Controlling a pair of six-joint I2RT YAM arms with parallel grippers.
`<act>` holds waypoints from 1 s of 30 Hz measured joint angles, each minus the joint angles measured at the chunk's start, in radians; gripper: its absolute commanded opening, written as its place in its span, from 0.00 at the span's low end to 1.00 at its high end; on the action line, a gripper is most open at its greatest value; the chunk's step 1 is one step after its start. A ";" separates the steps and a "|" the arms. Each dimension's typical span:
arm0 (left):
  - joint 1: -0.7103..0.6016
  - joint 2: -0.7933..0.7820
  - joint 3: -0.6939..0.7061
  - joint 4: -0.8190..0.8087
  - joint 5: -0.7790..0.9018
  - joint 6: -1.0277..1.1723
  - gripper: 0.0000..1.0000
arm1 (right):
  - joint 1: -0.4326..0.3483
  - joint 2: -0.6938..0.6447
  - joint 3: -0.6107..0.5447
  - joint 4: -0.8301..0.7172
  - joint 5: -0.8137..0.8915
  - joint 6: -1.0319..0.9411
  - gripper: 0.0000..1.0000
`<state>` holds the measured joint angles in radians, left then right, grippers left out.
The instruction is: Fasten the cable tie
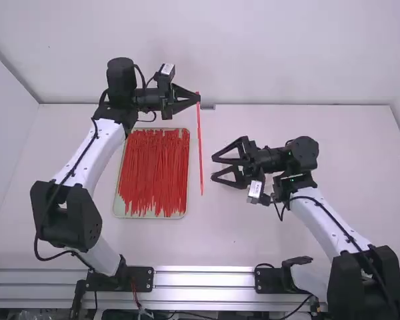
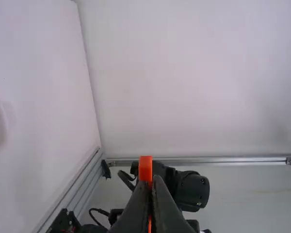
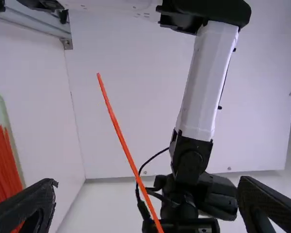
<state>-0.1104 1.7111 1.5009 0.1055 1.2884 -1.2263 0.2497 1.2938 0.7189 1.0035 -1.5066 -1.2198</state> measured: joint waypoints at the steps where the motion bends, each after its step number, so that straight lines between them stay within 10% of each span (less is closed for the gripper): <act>1: -0.008 0.000 0.000 0.000 -0.001 -0.002 0.02 | 0.005 0.000 0.000 0.000 0.003 -0.004 1.00; 19: -0.058 0.000 0.000 -0.070 -0.008 0.041 0.02 | 0.022 0.000 0.000 -0.046 0.047 -0.123 1.00; 30: -0.078 0.000 0.000 -0.069 -0.030 0.048 0.02 | 0.026 0.000 0.000 -0.049 0.047 -0.146 0.43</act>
<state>-0.1883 1.7111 1.5009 0.0360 1.2587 -1.1778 0.2760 1.2942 0.7189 0.9543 -1.4593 -1.3663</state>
